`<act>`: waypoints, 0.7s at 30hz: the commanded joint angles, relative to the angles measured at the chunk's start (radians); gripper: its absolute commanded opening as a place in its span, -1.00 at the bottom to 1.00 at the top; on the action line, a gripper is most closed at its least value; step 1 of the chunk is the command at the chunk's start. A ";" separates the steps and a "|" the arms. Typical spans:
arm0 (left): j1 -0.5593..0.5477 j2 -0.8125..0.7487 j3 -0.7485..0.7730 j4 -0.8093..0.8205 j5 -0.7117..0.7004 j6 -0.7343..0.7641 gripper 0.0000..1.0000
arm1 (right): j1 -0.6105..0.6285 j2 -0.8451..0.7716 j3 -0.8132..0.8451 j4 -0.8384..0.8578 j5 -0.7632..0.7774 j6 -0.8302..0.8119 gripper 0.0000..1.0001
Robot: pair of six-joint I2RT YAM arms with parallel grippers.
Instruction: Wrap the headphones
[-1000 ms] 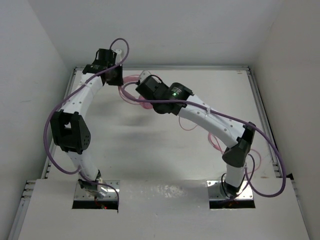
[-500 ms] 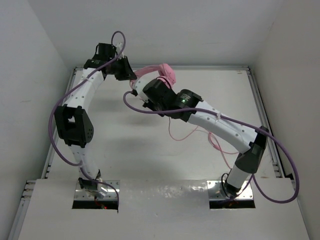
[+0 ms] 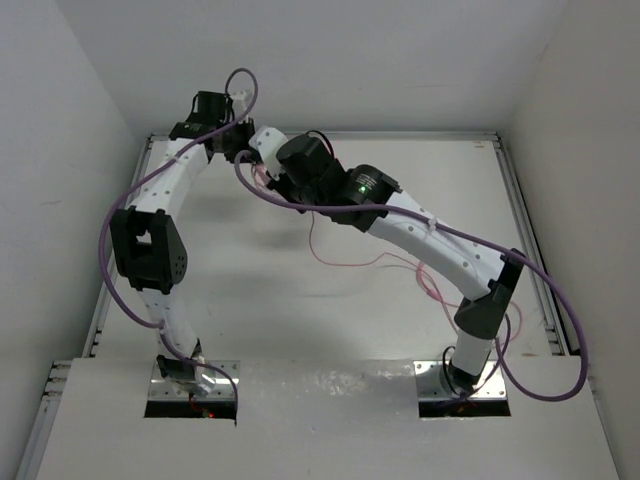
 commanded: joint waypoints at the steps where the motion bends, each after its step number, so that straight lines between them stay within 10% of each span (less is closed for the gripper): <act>1: -0.011 -0.080 -0.011 0.008 -0.022 0.214 -1.00 | -0.037 0.040 0.104 -0.053 0.174 0.007 -1.00; 14: -0.049 -0.056 0.037 -0.197 0.166 0.667 -1.00 | -0.215 0.013 -0.044 -0.060 0.251 -0.045 -1.00; 21: -0.062 -0.059 0.086 -0.224 0.208 0.613 -1.00 | -0.342 0.066 -0.044 0.160 0.159 -0.022 -0.94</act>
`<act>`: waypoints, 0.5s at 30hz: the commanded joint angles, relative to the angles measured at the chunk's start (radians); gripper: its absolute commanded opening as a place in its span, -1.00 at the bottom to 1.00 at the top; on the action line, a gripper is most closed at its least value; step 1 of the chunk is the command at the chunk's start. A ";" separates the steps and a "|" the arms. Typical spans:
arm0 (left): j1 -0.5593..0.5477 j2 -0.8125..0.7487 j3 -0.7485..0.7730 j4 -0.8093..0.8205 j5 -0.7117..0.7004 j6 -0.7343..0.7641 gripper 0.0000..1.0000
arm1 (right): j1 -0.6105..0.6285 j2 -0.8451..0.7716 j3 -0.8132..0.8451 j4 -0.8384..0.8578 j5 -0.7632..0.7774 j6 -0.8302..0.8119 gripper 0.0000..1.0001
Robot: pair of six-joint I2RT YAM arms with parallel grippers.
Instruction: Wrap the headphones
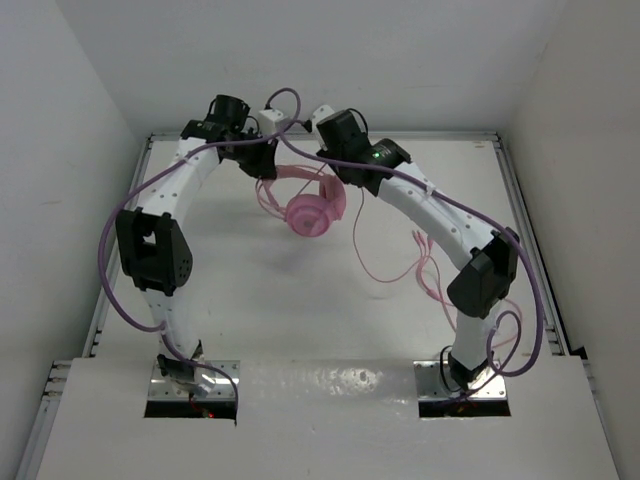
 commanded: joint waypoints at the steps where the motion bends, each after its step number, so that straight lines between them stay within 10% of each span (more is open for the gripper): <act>1: 0.005 -0.059 0.068 -0.021 0.126 0.009 -1.00 | -0.080 -0.017 0.013 0.206 -0.028 0.023 -0.96; 6: 0.013 -0.066 0.119 -0.009 0.204 -0.142 -1.00 | -0.125 0.032 0.017 0.214 -0.130 0.081 -0.79; 9: 0.018 -0.065 0.156 -0.029 0.243 -0.196 -1.00 | -0.177 0.027 -0.029 0.228 -0.193 0.208 0.45; 15: 0.033 -0.028 0.286 -0.105 0.394 -0.334 -1.00 | -0.324 0.000 -0.139 0.257 -0.698 0.284 0.76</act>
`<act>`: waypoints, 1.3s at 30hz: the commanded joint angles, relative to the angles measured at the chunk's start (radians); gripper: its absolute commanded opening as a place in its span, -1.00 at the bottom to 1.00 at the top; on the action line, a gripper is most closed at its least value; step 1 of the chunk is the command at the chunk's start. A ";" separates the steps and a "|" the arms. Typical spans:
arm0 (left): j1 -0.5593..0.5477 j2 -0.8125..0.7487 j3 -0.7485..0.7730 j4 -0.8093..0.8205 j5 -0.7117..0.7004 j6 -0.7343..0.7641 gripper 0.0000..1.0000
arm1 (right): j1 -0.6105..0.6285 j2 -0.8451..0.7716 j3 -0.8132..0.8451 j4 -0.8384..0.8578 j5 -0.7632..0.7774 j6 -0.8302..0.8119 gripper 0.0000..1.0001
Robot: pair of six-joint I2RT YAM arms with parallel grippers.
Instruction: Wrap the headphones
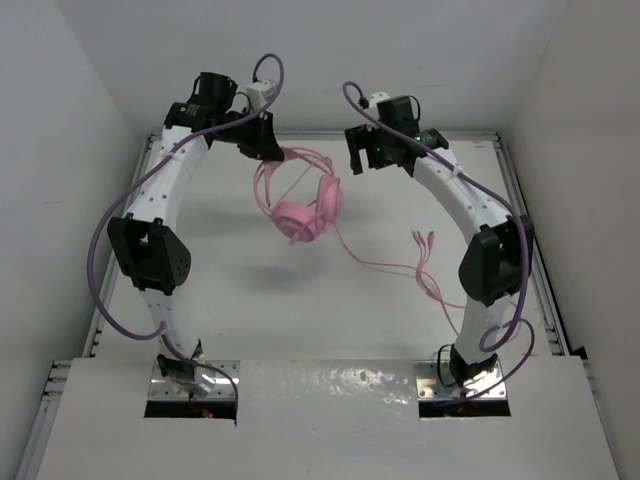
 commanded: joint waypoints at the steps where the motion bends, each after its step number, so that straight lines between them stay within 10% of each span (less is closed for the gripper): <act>1: 0.017 -0.033 0.105 -0.003 0.243 -0.173 -1.00 | -0.049 -0.036 -0.106 0.063 -0.322 0.055 0.77; 14: 0.150 -0.095 0.153 0.331 0.179 -0.521 -1.00 | -0.084 -0.468 -0.844 0.192 -0.420 -0.279 0.61; 25: 0.155 -0.087 0.170 0.471 0.193 -0.685 -1.00 | -0.079 -0.350 -0.894 0.249 -0.230 -0.209 0.50; 28: 0.158 -0.087 0.171 0.489 0.183 -0.697 -1.00 | -0.078 -0.291 -0.863 0.240 -0.166 -0.189 0.06; 31: 0.179 -0.087 0.126 0.561 0.193 -0.823 -1.00 | -0.075 -0.222 -0.825 0.153 -0.160 -0.167 -0.91; 39: 0.301 -0.085 -0.066 0.713 0.132 -1.035 -1.00 | 0.203 -0.191 -0.852 0.223 0.043 -0.055 -1.00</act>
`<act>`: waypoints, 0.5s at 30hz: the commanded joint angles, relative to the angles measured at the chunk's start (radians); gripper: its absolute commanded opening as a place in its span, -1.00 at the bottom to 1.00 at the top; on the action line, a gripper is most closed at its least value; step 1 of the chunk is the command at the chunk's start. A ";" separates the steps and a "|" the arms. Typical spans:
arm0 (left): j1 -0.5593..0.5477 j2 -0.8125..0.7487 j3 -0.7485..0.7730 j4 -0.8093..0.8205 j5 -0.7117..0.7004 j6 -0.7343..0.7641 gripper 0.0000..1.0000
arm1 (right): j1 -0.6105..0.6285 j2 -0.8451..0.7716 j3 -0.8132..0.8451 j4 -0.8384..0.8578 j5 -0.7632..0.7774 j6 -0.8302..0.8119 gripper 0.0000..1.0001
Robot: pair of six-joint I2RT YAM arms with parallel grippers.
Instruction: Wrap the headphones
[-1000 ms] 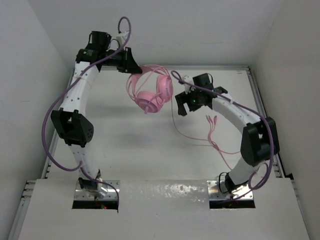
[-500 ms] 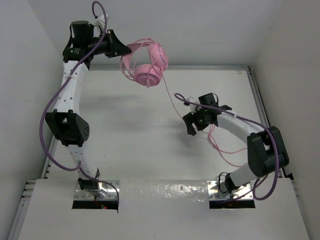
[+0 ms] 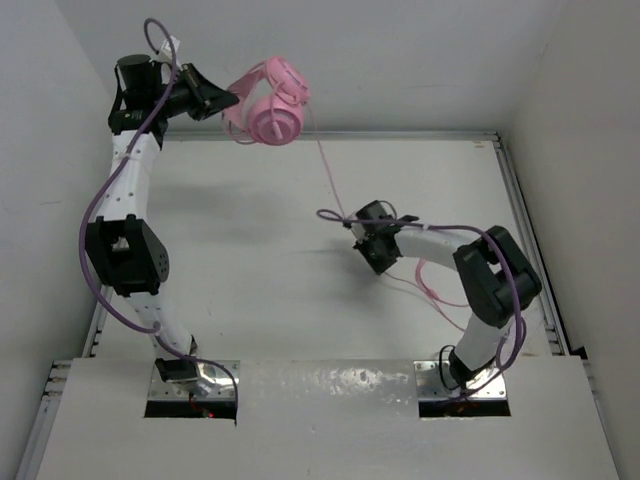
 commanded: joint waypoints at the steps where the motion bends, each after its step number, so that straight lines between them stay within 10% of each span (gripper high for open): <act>1: 0.041 -0.048 -0.026 0.098 -0.048 -0.143 -1.00 | 0.214 -0.051 0.025 0.084 0.138 0.074 -1.00; 15: 0.052 -0.061 -0.121 -0.074 -0.321 0.101 -1.00 | 0.533 0.200 0.813 -0.279 0.109 -0.034 -1.00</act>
